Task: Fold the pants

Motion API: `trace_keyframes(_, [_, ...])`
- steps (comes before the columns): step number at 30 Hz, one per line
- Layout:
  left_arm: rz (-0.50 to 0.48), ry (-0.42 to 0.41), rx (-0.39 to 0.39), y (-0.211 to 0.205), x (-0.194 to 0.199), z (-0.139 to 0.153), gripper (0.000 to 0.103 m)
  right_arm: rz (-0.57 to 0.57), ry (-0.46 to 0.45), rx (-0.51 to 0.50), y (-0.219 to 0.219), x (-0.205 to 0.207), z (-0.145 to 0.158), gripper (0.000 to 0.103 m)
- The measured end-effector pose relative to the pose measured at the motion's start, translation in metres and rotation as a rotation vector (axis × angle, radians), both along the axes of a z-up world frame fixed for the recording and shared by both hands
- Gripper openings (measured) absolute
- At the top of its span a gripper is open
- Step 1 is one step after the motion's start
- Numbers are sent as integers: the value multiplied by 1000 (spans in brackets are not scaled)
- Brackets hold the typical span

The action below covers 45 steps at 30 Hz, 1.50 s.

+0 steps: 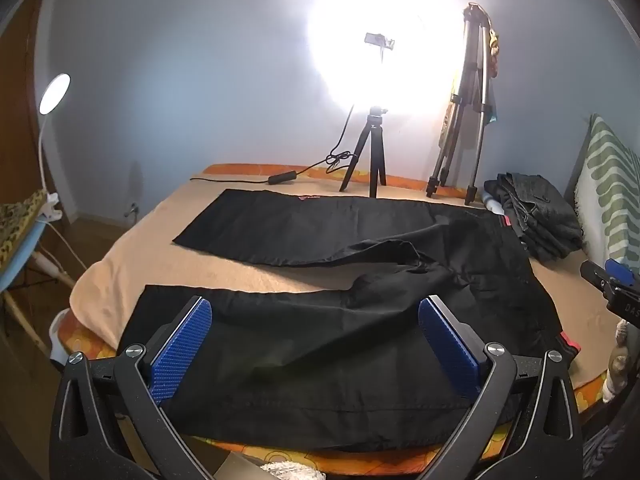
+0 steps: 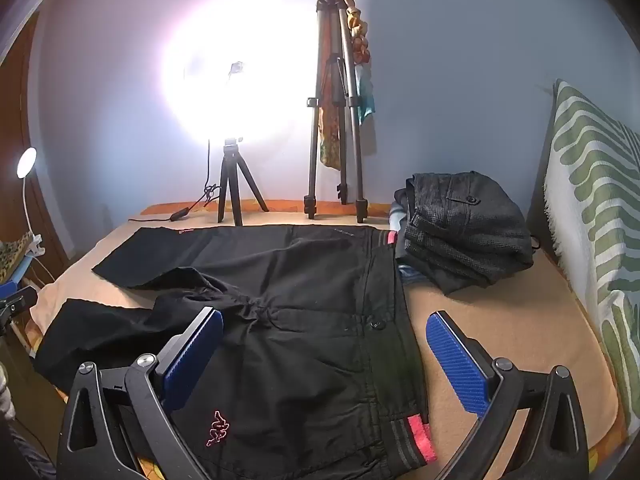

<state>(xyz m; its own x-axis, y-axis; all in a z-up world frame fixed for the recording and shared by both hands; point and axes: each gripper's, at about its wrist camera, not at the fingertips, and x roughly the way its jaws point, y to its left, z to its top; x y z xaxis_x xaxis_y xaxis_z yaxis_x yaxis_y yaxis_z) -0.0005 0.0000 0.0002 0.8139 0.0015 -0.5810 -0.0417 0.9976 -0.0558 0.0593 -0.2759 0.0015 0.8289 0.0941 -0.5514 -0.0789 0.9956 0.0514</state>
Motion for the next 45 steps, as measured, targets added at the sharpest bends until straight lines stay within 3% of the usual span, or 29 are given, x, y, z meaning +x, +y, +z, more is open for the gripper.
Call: trace_keyframes(45, [-2,-3,17,-1,-4,3,103,-3,27,21,0,2,-2,103])
